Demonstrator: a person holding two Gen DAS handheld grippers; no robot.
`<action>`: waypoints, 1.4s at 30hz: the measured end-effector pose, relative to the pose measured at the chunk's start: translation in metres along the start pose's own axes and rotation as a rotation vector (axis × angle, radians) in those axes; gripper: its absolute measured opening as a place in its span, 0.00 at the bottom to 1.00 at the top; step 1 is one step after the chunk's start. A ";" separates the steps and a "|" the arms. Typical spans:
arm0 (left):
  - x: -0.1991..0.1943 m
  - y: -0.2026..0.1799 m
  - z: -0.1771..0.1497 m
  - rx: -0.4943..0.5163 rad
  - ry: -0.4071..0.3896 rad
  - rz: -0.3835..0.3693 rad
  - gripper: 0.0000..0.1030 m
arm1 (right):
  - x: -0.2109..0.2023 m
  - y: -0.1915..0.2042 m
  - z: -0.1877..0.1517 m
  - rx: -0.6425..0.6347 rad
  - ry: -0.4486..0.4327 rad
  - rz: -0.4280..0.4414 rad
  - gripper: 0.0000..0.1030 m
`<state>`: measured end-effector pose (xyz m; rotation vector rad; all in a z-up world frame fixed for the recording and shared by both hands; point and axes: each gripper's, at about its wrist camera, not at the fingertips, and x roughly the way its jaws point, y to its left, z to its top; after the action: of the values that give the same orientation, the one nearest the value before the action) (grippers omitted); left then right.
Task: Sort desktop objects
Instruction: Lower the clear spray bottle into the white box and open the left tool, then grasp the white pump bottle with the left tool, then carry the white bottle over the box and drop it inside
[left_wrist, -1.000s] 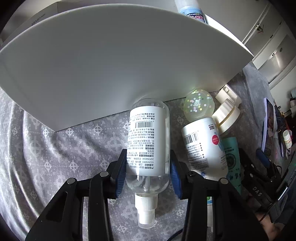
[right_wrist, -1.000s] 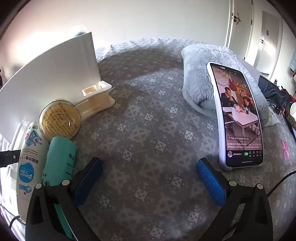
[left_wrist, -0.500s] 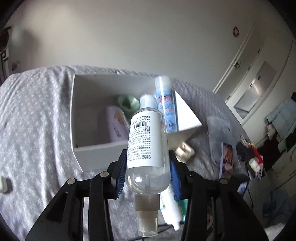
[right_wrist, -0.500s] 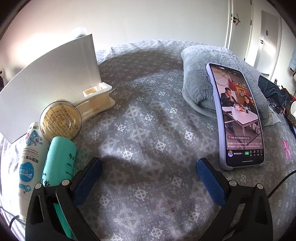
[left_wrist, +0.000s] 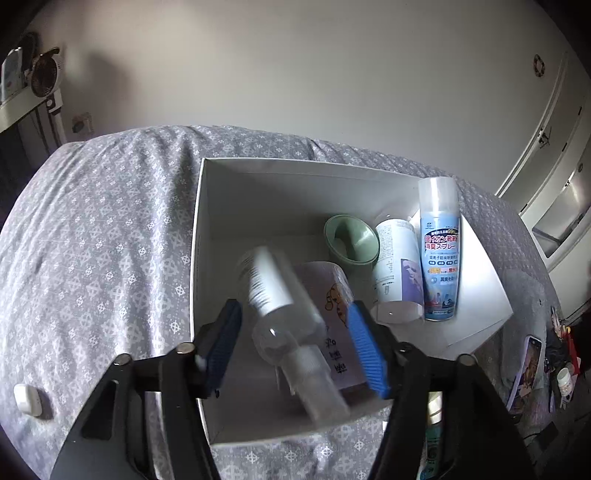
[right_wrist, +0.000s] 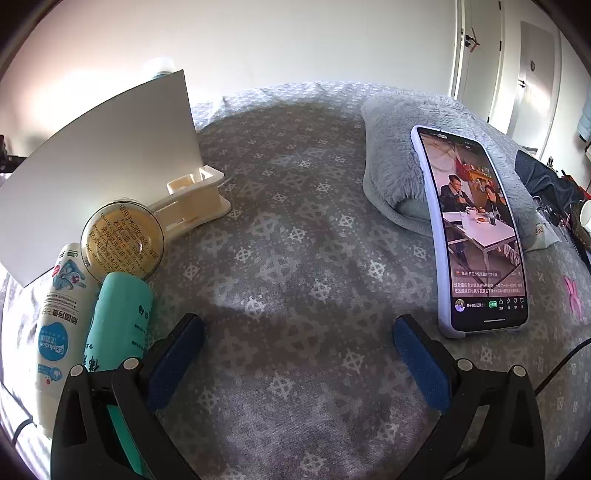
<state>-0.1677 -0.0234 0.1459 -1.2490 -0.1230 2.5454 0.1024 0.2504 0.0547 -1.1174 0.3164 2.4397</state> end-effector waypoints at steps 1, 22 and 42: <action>-0.010 -0.003 -0.004 0.004 -0.014 0.012 0.68 | -0.001 0.000 0.000 0.000 -0.001 0.000 1.00; 0.037 -0.106 -0.153 0.177 0.309 0.008 0.99 | 0.001 0.001 0.001 0.001 -0.002 0.001 1.00; -0.048 -0.069 -0.147 0.137 0.081 -0.056 0.42 | 0.002 0.000 0.001 0.006 -0.005 0.007 1.00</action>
<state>-0.0089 0.0191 0.1063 -1.2753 0.0331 2.4070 0.1008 0.2518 0.0537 -1.1087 0.3266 2.4455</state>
